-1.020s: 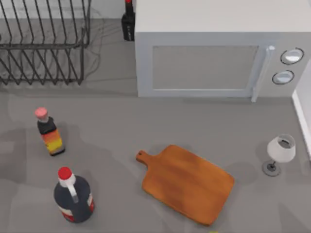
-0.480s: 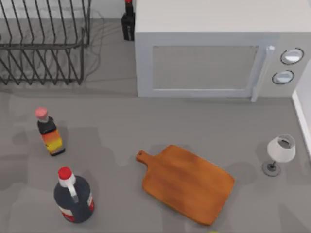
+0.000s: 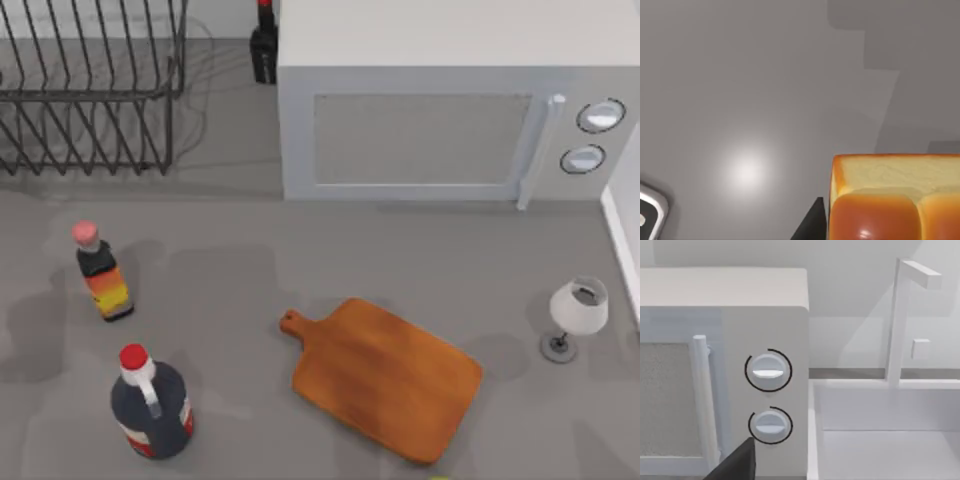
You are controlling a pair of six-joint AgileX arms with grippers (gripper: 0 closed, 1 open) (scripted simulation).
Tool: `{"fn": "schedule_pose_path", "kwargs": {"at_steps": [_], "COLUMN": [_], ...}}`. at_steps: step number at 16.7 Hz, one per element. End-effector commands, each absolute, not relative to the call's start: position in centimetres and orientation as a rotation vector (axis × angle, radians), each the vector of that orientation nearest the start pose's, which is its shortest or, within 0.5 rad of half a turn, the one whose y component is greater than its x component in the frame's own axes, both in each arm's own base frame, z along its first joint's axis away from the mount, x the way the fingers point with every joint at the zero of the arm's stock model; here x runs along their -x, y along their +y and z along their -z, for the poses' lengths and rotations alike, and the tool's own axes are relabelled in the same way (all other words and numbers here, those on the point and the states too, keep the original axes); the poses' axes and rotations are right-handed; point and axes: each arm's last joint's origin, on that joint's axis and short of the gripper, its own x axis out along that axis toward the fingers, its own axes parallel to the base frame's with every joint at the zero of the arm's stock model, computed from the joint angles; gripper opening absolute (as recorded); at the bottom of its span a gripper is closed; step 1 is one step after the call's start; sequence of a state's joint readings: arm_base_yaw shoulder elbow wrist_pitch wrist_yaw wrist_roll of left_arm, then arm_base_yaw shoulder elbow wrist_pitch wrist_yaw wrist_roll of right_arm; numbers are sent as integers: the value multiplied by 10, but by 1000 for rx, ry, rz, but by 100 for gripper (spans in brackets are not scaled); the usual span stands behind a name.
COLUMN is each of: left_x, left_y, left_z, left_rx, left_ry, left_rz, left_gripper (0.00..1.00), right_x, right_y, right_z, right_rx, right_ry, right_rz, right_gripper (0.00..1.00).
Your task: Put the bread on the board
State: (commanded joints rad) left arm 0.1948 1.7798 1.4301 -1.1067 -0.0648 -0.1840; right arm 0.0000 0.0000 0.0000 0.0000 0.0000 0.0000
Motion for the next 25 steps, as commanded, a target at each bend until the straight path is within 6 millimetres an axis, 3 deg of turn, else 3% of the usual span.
{"fn": "schedule_pose_path", "kwargs": {"at_steps": [7, 14, 19, 25], "left_x": [-366, -378, -364, -324], "left_y": [9, -91, -172, -254], "left_z": [-258, -265, -248, -219], "left_rx": [601, 1003, 1200, 1268], "left_ry": [1193, 1009, 1011, 1091], "left_rz": [-681, -874, -981, -1096], "left_gripper": [0, 0, 0, 0], "right_x": [-106, -106, -106, -106], "right_y": [-1, -1, -1, -1], "right_z": [-160, -160, -160, -160], "right_rx": [0, 0, 0, 0], "right_ry": [0, 0, 0, 0], "right_rz": [0, 0, 0, 0], "right_gripper": [100, 100, 100, 100]}}
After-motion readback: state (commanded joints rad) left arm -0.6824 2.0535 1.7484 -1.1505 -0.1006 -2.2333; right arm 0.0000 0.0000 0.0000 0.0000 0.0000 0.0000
